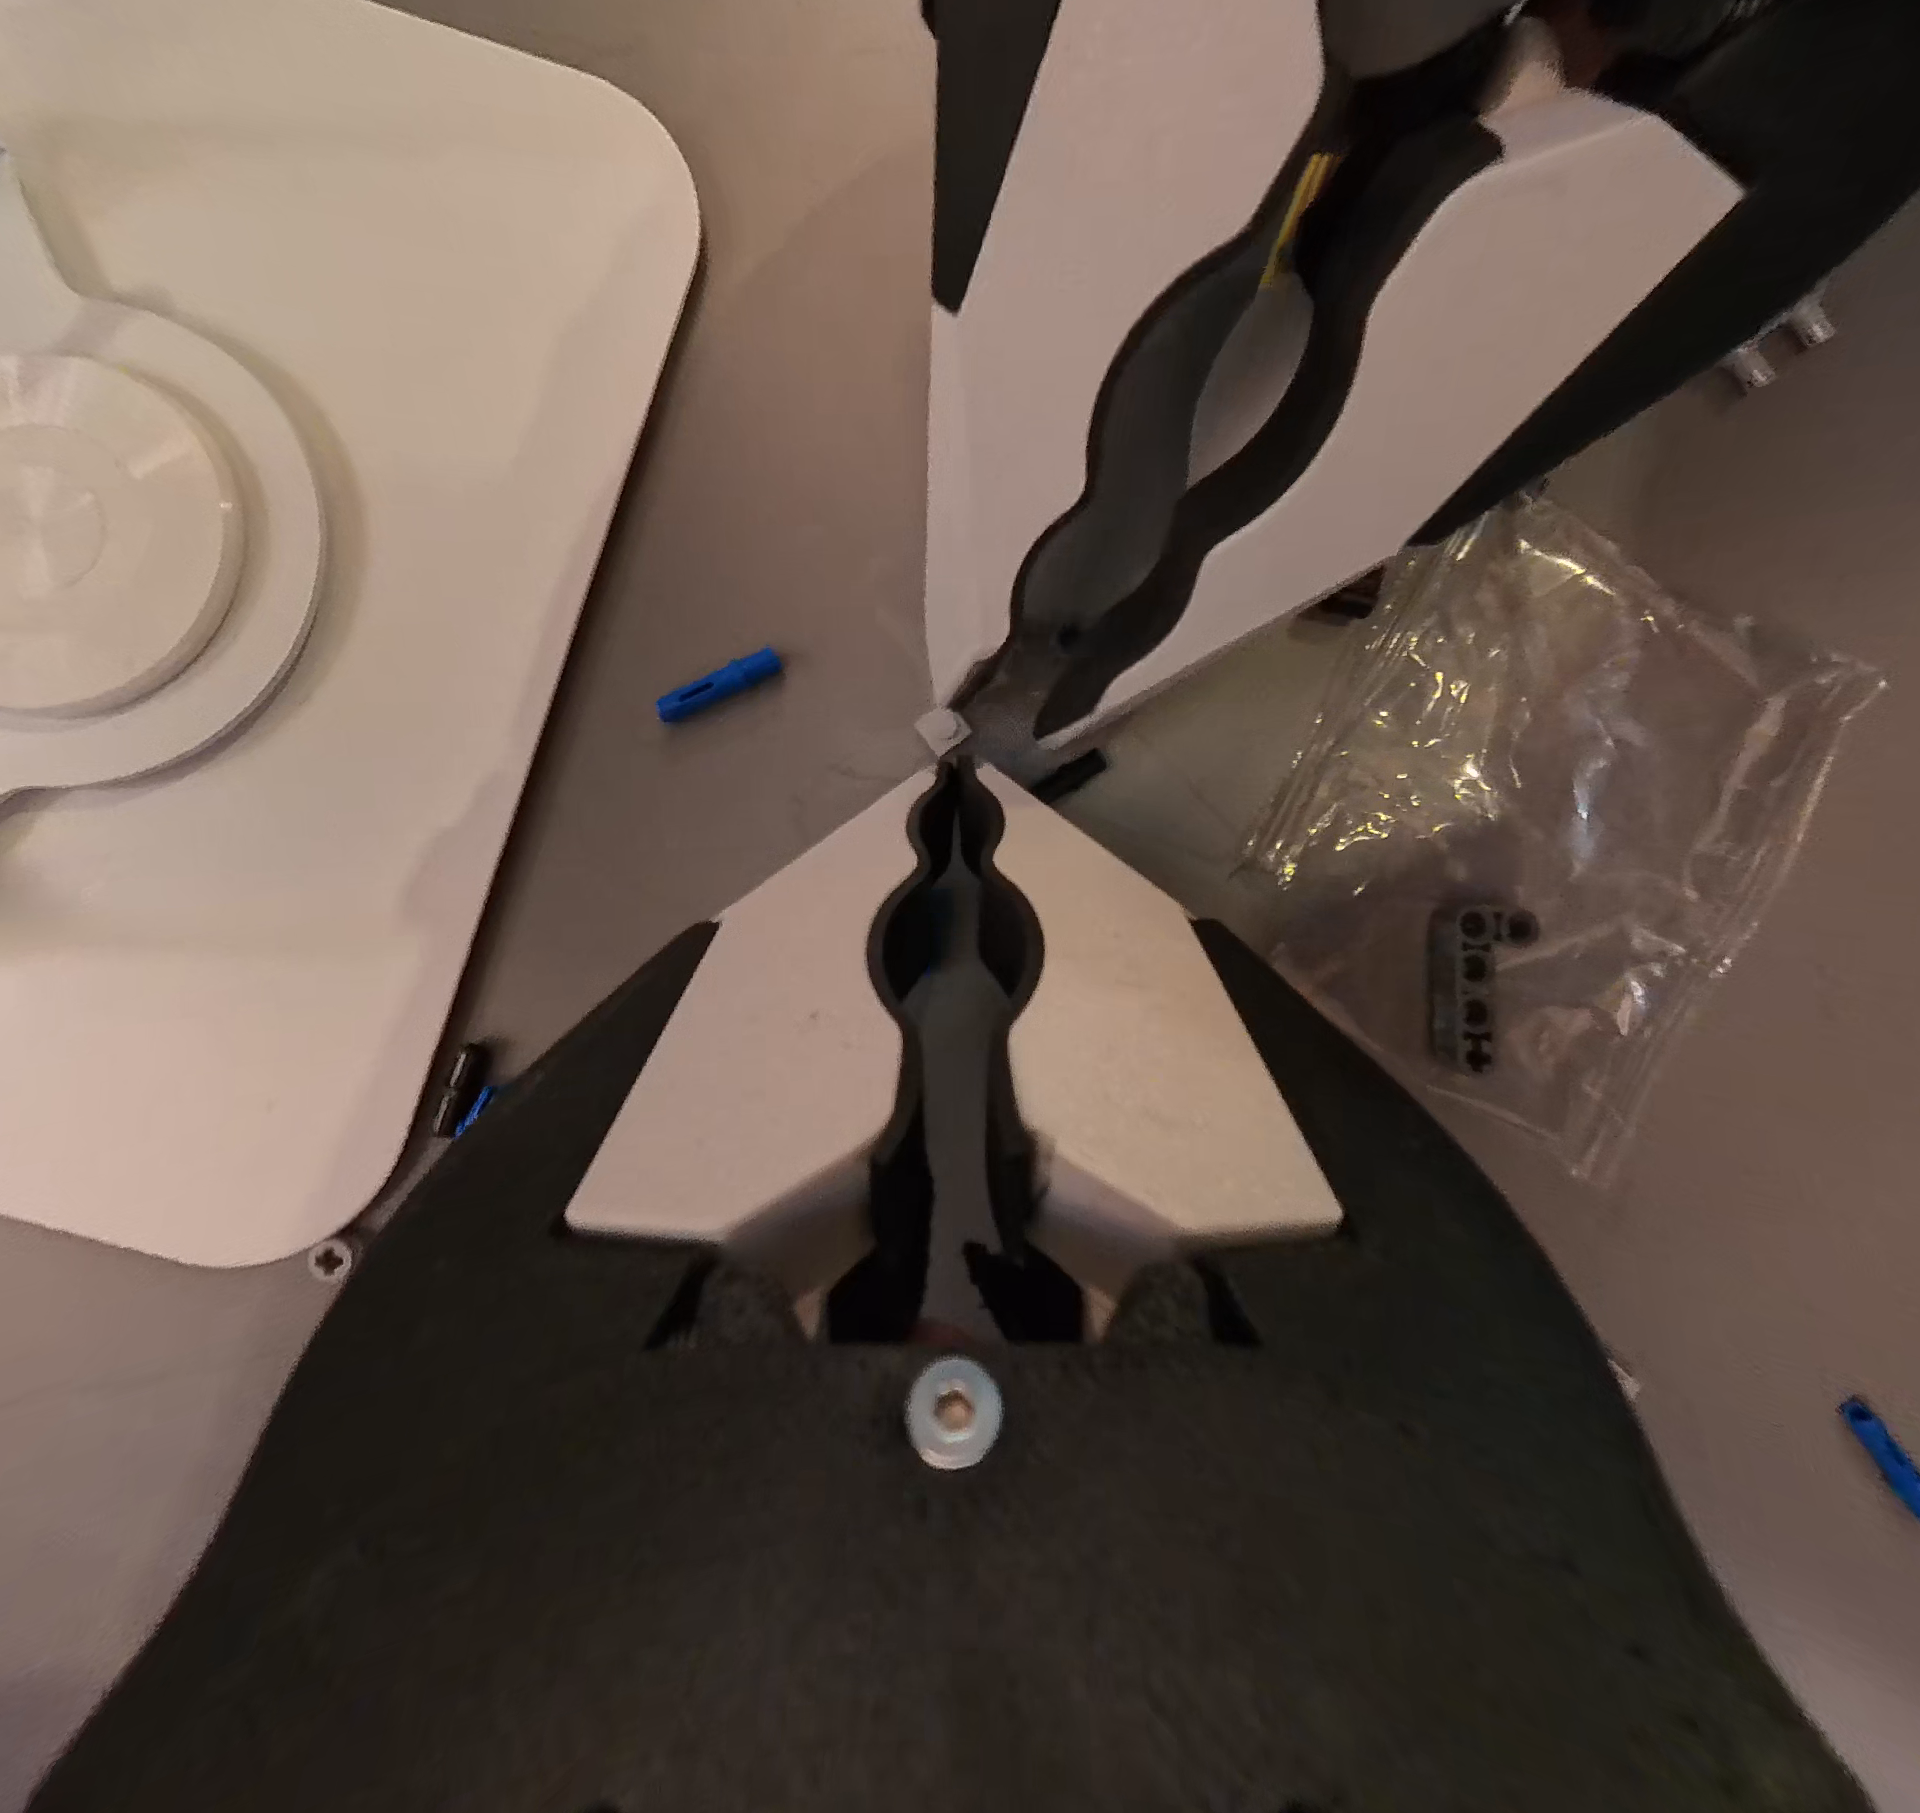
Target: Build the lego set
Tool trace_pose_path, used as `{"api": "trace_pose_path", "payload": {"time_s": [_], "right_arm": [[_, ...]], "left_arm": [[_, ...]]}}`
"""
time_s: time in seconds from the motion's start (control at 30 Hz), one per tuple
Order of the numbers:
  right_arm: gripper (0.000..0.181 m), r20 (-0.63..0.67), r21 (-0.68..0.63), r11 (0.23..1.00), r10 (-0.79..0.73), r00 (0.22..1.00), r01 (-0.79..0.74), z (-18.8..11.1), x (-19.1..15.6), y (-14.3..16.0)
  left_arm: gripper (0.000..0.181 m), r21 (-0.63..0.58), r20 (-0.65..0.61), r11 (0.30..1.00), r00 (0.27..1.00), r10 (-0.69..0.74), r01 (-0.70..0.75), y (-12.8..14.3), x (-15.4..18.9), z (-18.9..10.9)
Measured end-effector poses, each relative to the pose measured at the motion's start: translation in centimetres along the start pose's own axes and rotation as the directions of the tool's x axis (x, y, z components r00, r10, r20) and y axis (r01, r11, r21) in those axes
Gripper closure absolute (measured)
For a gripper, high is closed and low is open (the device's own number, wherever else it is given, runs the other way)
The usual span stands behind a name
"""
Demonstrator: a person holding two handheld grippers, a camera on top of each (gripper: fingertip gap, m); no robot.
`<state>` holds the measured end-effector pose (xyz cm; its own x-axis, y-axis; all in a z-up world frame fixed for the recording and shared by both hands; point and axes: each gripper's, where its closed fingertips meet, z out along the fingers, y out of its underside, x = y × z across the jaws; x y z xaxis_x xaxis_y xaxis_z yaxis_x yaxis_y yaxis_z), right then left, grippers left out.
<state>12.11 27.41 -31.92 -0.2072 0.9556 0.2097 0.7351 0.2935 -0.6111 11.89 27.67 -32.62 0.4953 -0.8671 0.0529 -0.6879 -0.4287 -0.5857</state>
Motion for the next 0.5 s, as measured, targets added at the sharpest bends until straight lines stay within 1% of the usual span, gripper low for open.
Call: {"api": "trace_pose_path", "payload": {"time_s": [0.17,0.23,0.33,0.5], "right_arm": [[0.167,-0.014,-0.007,1.000,-0.013,1.000,0.013,-0.2,0.2,0.2],[0.168,-0.015,-0.016,1.000,0.017,1.000,-0.017,-0.6,0.7,0.6],[0.168,0.008,-0.026,0.998,0.048,0.999,-0.048,-0.8,0.7,1.0],[0.171,0.027,-0.034,0.999,0.035,0.999,-0.034,-0.3,0.5,1.3]], "left_arm": [[0.181,-0.007,-0.003,1.000,1.000,0.009,-0.009,-0.1,0.1,0.1],[0.181,-0.006,-0.003,1.000,1.000,0.006,-0.006,0.0,0.1,0.1],[0.181,-0.003,-0.004,1.000,1.000,0.002,-0.002,-0.1,0.1,0.1],[0.181,-0.003,-0.007,1.000,1.000,0.004,-0.004,-0.1,0.1,0.1]]}}
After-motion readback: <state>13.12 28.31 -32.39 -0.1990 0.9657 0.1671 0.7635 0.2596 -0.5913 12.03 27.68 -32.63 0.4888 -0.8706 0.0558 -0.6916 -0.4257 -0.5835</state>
